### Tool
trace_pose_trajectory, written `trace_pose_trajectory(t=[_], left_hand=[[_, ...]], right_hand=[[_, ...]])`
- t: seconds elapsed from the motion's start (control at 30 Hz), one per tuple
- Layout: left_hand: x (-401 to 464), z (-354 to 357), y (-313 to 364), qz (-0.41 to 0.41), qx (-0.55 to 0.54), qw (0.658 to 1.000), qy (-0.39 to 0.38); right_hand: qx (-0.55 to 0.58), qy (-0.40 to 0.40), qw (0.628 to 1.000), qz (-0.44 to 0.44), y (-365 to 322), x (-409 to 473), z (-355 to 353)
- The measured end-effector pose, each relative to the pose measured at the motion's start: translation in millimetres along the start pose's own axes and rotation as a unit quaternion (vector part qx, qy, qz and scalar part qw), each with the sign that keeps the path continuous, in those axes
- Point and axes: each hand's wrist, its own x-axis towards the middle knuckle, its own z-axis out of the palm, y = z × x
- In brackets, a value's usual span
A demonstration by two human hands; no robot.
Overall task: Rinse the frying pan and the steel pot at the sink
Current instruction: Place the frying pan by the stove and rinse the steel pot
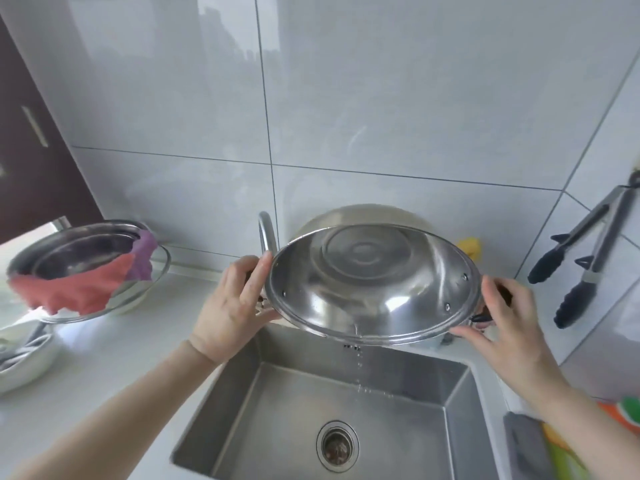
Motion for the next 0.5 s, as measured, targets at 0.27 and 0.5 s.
trace_pose_trajectory(t=[0.27,0.5], left_hand=[[25.0,-22.3,-12.6,0.054,0.078,0.99,0.109],[39.6,-40.0,-11.1,0.071,0.094,0.982,0.147]], right_hand=[[-0.056,0.108,0.983,-0.141,-16.9,42.4,-14.9],[-0.088,0.134,0.967,-0.198,-25.1,60.3,-29.6]])
